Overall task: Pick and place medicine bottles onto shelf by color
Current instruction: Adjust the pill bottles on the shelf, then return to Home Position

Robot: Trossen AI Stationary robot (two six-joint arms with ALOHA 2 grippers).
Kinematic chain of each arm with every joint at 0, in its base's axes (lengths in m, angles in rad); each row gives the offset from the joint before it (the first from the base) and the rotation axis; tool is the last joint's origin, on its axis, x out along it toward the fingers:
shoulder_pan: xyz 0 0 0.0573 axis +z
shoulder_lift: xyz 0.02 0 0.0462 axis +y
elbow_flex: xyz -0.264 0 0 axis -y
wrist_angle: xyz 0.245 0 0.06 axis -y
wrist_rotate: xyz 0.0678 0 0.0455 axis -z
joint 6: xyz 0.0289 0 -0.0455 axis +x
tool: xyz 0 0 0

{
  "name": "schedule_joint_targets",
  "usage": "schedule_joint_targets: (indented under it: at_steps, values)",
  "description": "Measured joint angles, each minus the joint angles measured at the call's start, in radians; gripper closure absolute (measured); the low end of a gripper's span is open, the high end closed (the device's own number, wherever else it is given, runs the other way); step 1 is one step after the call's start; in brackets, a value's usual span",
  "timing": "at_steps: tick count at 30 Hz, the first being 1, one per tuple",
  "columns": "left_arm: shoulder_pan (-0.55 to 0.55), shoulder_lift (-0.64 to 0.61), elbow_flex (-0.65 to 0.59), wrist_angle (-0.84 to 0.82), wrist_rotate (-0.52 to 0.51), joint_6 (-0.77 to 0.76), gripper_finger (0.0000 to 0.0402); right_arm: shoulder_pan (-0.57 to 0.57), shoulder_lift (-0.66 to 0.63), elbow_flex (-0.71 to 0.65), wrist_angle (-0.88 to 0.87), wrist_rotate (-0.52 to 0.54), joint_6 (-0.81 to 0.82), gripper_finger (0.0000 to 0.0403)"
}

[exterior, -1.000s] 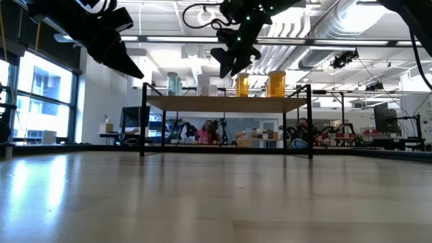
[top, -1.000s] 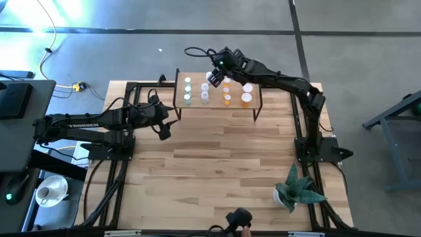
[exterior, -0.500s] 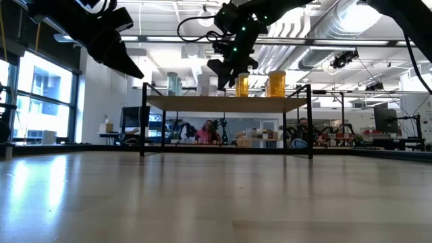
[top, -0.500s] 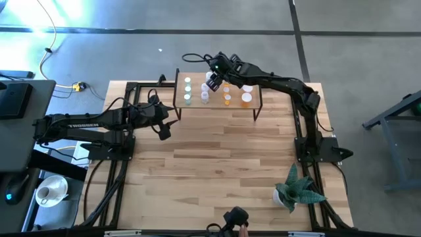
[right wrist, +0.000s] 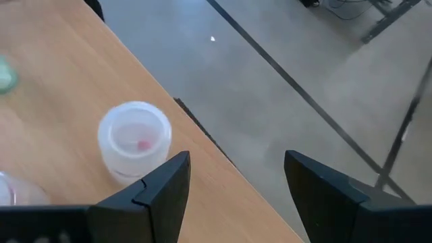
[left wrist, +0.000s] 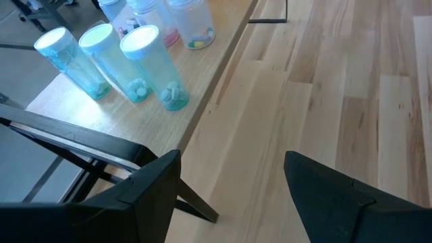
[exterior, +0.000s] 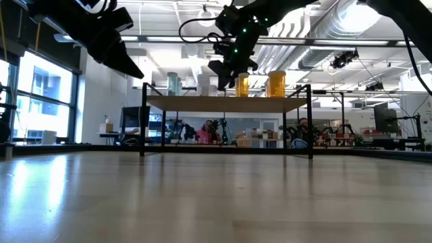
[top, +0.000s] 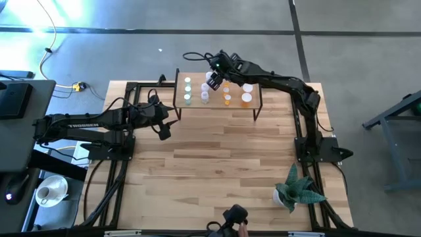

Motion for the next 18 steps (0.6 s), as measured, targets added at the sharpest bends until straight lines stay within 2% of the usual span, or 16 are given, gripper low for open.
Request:
schedule_joint_targets:
  at_steps: [8,15,18]
  values:
    - [0.000,0.000,0.000,0.000,0.000,-0.006,0.0147,0.000,0.000,0.000,0.037,-0.107,-0.009,0.0171]
    - [0.000,0.000,0.000,0.000,0.000,-0.006,0.0147,-0.001,0.000,0.000,0.036,-0.108,-0.009,0.0171]
    - [0.000,0.000,0.000,0.000,0.000,-0.006,0.0147,0.000,-0.002,0.005,0.026,-0.076,-0.009,0.0171]
